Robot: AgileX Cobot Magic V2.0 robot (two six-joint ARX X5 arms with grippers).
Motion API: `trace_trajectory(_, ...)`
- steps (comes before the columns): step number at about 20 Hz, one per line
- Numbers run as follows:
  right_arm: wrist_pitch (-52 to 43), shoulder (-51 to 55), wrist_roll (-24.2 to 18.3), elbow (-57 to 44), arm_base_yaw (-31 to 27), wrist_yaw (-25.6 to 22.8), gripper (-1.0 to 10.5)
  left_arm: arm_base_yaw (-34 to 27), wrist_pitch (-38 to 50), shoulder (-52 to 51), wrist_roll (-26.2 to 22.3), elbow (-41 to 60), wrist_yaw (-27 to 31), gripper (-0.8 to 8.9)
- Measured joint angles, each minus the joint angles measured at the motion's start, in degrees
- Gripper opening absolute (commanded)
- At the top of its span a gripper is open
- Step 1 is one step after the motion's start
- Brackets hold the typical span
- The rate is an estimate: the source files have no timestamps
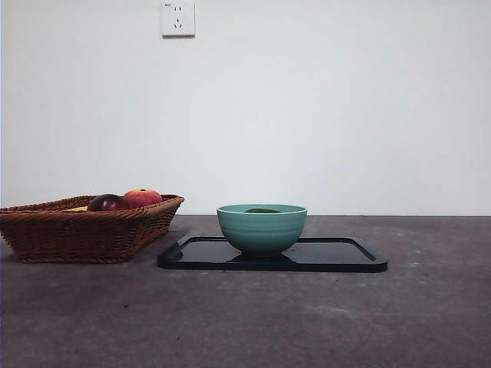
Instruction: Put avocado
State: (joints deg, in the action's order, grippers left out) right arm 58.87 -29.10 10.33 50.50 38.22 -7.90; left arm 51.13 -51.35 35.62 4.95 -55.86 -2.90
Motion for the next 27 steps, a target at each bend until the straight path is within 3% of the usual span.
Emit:
trace_trajectory(1,-0.4,0.1,0.0,0.0,0.0,0.0,5.8,0.0,0.0,0.0,0.0,0.0,0.0,4.40)
trace_trajectory(3,-1.5,0.1,0.0,0.0,0.0,0.1,2.7,0.0,0.0,0.0,-0.2,0.0,0.0,2.13)
trace_trajectory(4,-2.0,0.0,0.0,0.0,0.0,0.5,0.5,0.0,0.0,0.0,-0.2,0.0,0.0,0.78)
trace_trajectory(5,-2.5,0.0,0.0,0.0,0.0,1.0,0.1,0.0,0.0,0.0,-0.2,0.0,0.0,0.00)
trace_trajectory(19,-3.0,0.0,0.0,0.0,0.0,1.9,0.2,-1.0,0.0,0.0,-0.2,0.0,0.0,0.08)
trace_trajectory(22,-3.0,0.0,0.0,0.0,0.0,1.9,0.2,-11.1,2.1,-1.0,-2.3,1.9,-1.6,0.08)
trace_trajectory(27,-3.0,0.0,0.0,0.0,0.0,1.9,0.2,-35.9,21.7,-10.7,-6.5,17.0,-1.5,0.09)
